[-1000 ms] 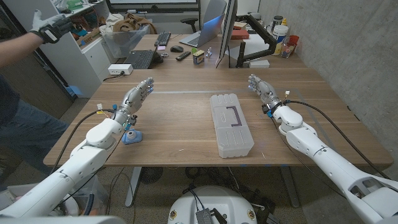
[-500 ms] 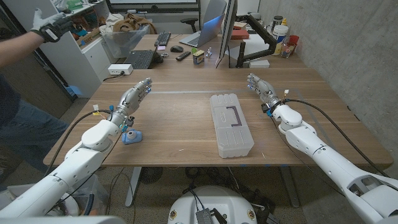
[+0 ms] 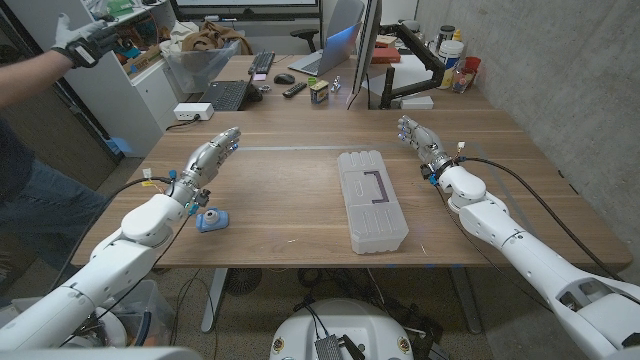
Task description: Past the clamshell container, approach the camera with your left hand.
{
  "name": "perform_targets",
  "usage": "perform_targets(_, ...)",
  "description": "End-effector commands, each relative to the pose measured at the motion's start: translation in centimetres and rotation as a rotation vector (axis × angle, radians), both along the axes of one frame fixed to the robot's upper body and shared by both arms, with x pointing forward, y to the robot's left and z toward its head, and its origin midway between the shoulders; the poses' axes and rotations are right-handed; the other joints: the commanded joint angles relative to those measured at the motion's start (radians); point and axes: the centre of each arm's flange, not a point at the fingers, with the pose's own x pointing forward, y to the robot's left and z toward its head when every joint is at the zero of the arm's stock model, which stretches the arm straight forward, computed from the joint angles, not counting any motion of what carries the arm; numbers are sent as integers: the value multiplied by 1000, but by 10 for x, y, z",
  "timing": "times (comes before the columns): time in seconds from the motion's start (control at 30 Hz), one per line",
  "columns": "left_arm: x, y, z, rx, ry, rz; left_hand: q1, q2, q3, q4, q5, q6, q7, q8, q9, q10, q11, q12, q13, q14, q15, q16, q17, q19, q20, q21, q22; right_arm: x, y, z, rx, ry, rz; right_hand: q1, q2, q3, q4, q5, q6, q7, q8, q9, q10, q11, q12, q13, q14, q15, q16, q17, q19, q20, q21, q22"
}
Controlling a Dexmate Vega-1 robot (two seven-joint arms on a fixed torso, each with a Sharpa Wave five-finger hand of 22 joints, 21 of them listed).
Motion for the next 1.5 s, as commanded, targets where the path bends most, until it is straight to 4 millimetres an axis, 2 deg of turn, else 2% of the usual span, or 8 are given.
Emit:
perform_targets(0.03, -13, 13, 4, 54, 0, 46, 9, 0, 1, -10, -4, 4, 2, 5, 4, 4, -3, 2, 4, 7, 0, 7, 2, -2, 11, 7, 3, 4, 1, 1, -4, 7, -3, 5, 4, 1, -4, 5, 4, -4, 0, 4, 12, -1, 0, 3, 8, -2, -2, 4, 10, -15, -1, 5)
perform_targets(1.13, -43, 29, 9, 196, -23, 109, 18, -1, 1, -17, -8, 12, -6, 6, 4, 11, -6, 4, 5, 18, -1, 10, 3, 1, 19, 8, 4, 5, 3, 8, -34, 11, -28, 3, 4, 0, -6, 4, 4, -4, -1, 4, 12, -2, -1, 3, 9, -2, -3, 4, 14, -14, -12, 5)
perform_targets(1.5, -62, 31, 9, 222, -37, 117, 21, -1, 1, -19, -9, 14, -7, 6, 4, 17, -6, 6, 5, 23, -1, 11, 3, 1, 22, 9, 4, 3, 1, 14, 1, -10, -20, 2, 4, 0, -6, 4, 5, -3, -1, 4, 12, -3, -2, 3, 9, -1, -3, 4, 15, -14, -15, 6)
